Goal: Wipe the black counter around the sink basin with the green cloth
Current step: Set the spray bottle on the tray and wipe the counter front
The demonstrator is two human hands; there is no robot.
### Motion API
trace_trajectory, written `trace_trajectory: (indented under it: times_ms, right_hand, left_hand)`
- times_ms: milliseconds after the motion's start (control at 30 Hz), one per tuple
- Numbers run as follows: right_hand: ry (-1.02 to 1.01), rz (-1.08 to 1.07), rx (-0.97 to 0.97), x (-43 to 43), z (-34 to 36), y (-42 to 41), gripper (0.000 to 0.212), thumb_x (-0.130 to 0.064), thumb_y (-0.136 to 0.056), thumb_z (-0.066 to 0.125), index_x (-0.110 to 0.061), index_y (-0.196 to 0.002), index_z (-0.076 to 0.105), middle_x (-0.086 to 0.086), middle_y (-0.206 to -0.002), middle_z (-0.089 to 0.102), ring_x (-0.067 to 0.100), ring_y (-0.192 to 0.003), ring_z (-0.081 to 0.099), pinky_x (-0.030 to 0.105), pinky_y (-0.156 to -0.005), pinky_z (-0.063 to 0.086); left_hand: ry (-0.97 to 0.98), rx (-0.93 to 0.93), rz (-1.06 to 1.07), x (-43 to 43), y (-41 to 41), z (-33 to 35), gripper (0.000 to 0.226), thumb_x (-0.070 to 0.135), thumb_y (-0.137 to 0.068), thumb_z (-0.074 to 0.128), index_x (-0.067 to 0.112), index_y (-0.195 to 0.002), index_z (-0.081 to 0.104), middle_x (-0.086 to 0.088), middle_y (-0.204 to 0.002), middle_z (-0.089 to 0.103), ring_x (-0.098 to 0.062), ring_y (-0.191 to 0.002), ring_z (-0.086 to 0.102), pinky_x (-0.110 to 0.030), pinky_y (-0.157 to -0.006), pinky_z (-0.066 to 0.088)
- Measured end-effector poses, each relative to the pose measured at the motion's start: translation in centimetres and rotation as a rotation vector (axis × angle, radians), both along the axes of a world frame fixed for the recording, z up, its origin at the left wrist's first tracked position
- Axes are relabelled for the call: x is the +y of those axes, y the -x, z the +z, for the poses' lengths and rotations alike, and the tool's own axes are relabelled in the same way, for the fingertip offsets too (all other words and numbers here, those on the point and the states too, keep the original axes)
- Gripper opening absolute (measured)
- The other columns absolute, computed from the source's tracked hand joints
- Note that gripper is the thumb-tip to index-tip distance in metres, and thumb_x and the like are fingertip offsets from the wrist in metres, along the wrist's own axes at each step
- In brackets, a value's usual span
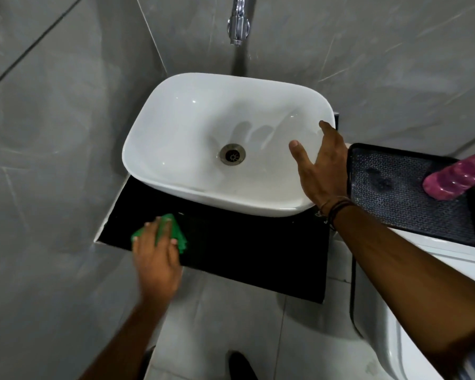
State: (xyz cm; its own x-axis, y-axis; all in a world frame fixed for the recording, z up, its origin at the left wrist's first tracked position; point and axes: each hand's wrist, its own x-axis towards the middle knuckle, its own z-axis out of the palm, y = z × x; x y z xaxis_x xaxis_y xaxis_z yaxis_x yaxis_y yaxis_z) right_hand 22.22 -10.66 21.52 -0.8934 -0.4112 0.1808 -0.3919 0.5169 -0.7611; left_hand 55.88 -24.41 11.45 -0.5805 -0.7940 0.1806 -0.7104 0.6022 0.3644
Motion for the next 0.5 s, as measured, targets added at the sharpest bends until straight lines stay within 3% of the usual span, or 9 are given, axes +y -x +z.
trace_trajectory:
  times_ms: [100,233,333,400,467,500]
  right_hand:
    - [0.003,-0.001,-0.003,-0.1,0.1,-0.1,0.080,-0.058,-0.094,0.061,-0.015,-0.158,0.039,0.011,-0.158,0.045,0.029,-0.146,0.039,0.042,-0.117,0.035]
    - [0.001,-0.004,0.001,0.1,-0.2,0.1,0.083,-0.063,-0.092,0.057,-0.016,-0.158,0.039,0.011,-0.158,0.045,0.029,-0.147,0.039,0.039,-0.116,0.034]
    - [0.040,0.017,-0.049,0.1,-0.2,0.2,0.079,-0.060,-0.094,0.057,-0.016,-0.158,0.039,0.011,-0.158,0.045,0.028,-0.145,0.040,0.033,-0.114,0.031]
    - [0.111,0.027,-0.101,1.0,0.3,0.0,0.073,-0.052,-0.099,0.056,-0.012,-0.158,0.040,0.011,-0.158,0.044,0.027,-0.146,0.041,0.032,-0.118,0.030]
    - [0.163,-0.013,-0.107,3.5,0.6,-1.0,0.066,-0.043,-0.102,0.054,-0.007,-0.156,0.042,0.014,-0.158,0.045,0.029,-0.148,0.041,0.042,-0.125,0.030]
    - [0.166,-0.056,-0.104,5.4,0.3,-2.0,0.062,-0.039,-0.104,0.052,-0.005,-0.155,0.044,0.016,-0.159,0.045,0.030,-0.149,0.040,0.048,-0.126,0.030]
  left_hand:
    - [-0.007,-0.007,-0.151,9.8,5.6,-0.3,0.052,0.021,-0.093,0.049,0.008,-0.142,0.062,-0.020,-0.146,0.061,-0.043,-0.136,0.056,-0.065,-0.115,0.038]
    - [-0.124,-0.030,-0.381,19.9,13.5,0.7,0.054,0.032,-0.098,0.050,0.024,-0.152,0.050,-0.006,-0.157,0.052,-0.032,-0.146,0.046,-0.054,-0.123,0.026]
    - [-0.106,-0.078,-0.352,22.2,17.1,0.7,0.052,0.030,-0.098,0.056,0.021,-0.149,0.054,-0.006,-0.157,0.052,-0.032,-0.146,0.046,-0.053,-0.123,0.034]
    - [-0.147,-0.132,-0.390,22.2,17.8,1.6,0.052,0.030,-0.100,0.053,0.021,-0.152,0.051,-0.007,-0.161,0.047,-0.032,-0.150,0.041,-0.053,-0.126,0.029]
    - [-0.253,-0.209,-0.496,21.5,17.1,3.3,0.056,0.034,-0.103,0.046,0.019,-0.158,0.042,-0.009,-0.168,0.035,-0.033,-0.156,0.029,-0.052,-0.129,0.019]
    - [-0.292,-0.222,-0.551,20.9,16.4,4.2,0.057,0.035,-0.103,0.044,0.018,-0.156,0.045,-0.012,-0.167,0.038,-0.034,-0.155,0.033,-0.051,-0.128,0.024]
